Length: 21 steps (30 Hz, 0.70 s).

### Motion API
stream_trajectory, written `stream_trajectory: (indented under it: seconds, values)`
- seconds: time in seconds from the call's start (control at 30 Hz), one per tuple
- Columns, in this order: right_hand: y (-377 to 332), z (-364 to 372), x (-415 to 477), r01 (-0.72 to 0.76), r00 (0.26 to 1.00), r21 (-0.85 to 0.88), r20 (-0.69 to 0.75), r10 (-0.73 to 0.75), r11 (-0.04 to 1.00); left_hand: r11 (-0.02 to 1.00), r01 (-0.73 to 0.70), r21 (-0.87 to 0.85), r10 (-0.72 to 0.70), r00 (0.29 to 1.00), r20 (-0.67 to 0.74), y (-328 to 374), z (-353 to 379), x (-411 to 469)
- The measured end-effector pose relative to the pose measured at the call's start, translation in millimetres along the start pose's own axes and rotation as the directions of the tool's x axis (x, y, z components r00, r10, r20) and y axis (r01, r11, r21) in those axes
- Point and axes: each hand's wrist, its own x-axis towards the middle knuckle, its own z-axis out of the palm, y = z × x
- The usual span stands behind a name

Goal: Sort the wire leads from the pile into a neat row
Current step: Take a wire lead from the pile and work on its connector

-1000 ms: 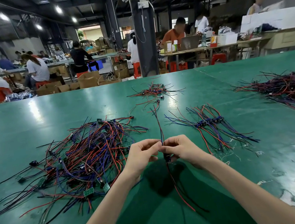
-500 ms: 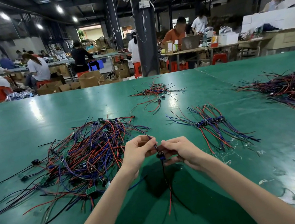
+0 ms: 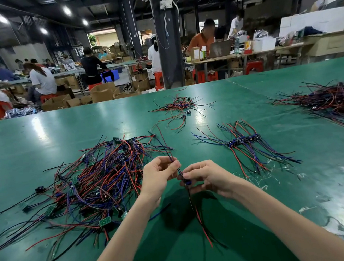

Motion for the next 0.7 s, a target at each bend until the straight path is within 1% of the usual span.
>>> stream_trajectory:
  seconds: [0.3, 0.47, 0.7]
  values:
    - [0.8, 1.9, -0.3, -0.027, 0.998, -0.028, -0.049, 0.026, 0.999, 0.986, 0.081, -0.147, -0.069, 0.994, 0.086, 3.1, 2.9, -4.3]
    - [-0.3, 3.4, -0.9, -0.03, 0.998, -0.081, -0.051, 0.026, 0.996, 0.987, 0.092, -0.133, -0.084, 0.994, 0.067, 4.3, 2.3, -4.2]
    - [2.5, 5.8, 0.4, 0.003, 0.998, -0.14, -0.057, -0.012, 0.99, 0.994, 0.061, -0.091, -0.059, 0.998, 0.023, 2.2, 2.9, -3.4]
